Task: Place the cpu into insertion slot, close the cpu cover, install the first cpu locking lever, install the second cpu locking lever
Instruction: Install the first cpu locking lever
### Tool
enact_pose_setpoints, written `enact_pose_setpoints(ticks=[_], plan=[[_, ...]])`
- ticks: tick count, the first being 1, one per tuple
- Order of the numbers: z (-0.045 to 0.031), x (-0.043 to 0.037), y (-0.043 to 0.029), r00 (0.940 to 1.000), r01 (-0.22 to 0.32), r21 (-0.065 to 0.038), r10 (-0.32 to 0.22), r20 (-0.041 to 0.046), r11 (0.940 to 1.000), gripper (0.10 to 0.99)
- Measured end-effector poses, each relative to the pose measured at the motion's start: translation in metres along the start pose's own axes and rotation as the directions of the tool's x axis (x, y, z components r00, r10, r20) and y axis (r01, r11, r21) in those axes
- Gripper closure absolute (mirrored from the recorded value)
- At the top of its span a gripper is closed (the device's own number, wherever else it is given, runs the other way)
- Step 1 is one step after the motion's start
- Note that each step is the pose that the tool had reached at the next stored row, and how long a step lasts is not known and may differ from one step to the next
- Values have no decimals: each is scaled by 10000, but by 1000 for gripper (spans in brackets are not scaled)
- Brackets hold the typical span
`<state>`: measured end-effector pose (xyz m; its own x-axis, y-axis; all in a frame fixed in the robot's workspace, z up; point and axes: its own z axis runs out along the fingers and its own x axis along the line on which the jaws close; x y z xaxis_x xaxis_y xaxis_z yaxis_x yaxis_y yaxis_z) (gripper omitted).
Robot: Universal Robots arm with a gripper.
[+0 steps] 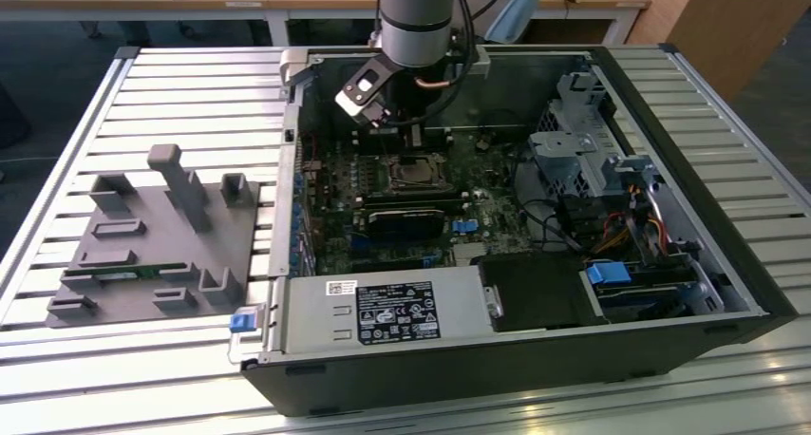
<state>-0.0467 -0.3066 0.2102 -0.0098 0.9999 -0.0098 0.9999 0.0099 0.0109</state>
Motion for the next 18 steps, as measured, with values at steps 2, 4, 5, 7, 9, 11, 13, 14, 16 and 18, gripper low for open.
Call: enact_pose_setpoints(ticks=[2, 4, 5, 7, 9, 11, 13, 14, 16, 18], plan=[[-10, -1, 0, 10000, 0, -2, 0, -1, 10000, 976], [-25, -1, 0, 10000, 1, -8, -1, -1, 10000, 976], [-33, -1, 0, 10000, 1, -10, -1, -1, 10000, 976], [-50, -1, 0, 10000, 0, -18, 0, -1, 10000, 976], [-71, -1, 1, 10000, 0, -26, 0, -2, 10000, 976], [-92, -1, 1, 10000, 0, -35, 0, -1, 10000, 976], [-106, -1, 1, 10000, 0, -47, 0, -1, 10000, 976], [-112, -2, 1, 10000, 0, -50, 0, -1, 10000, 976], [-120, -2, 1, 10000, 0, -55, 0, -1, 10000, 976], [-131, -2, 1, 10000, 0, -63, 0, -1, 10000, 976]])
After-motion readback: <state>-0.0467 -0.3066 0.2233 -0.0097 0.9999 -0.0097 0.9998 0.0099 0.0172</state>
